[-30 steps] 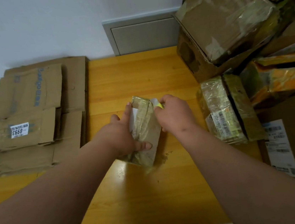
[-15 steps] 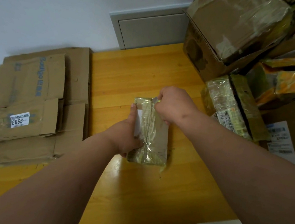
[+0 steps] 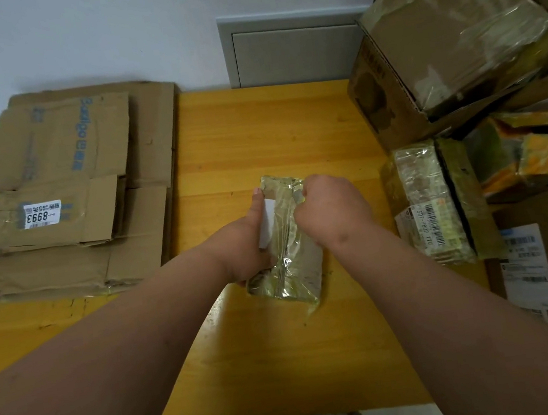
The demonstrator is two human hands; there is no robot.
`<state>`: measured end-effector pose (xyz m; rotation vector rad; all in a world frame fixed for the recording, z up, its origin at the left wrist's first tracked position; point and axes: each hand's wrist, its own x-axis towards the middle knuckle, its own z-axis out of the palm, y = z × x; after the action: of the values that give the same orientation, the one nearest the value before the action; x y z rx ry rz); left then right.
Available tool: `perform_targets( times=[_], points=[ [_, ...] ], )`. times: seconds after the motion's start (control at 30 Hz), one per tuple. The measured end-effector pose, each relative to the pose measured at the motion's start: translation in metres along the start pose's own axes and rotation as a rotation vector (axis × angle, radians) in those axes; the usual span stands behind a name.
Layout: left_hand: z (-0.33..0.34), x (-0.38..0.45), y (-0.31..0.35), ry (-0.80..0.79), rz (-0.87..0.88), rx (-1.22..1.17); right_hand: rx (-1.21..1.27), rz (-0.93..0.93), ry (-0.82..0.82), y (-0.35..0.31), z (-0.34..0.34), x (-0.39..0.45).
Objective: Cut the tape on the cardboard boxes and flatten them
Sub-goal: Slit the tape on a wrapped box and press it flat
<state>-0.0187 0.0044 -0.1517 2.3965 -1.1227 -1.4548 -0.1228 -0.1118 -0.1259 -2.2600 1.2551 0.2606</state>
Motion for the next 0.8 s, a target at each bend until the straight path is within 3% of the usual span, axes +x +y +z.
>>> perform_targets(
  times=[0.4, 0.6, 0.63, 0.73, 0.8],
  points=[
    [0.006, -0.009, 0.001, 0.034, -0.003, -0.086, 0.034, 0.005, -0.008, 0.000, 0.016, -0.027],
    [0.019, -0.008, 0.012, 0.000, -0.048, -0.539, -0.016, -0.023, 0.071, 0.010, 0.006, -0.012],
    [0.017, -0.006, 0.015, 0.044, -0.029, -0.503, -0.036, -0.046, 0.073, 0.015, 0.002, -0.007],
    [0.000, 0.002, 0.010, 0.309, 0.103, 0.061, -0.059, -0.117, 0.038, 0.028, -0.005, -0.001],
    [-0.013, 0.008, 0.006, 0.371, 0.184, 0.324, -0.065, -0.142, 0.049, 0.033, -0.004, -0.001]
  ],
)
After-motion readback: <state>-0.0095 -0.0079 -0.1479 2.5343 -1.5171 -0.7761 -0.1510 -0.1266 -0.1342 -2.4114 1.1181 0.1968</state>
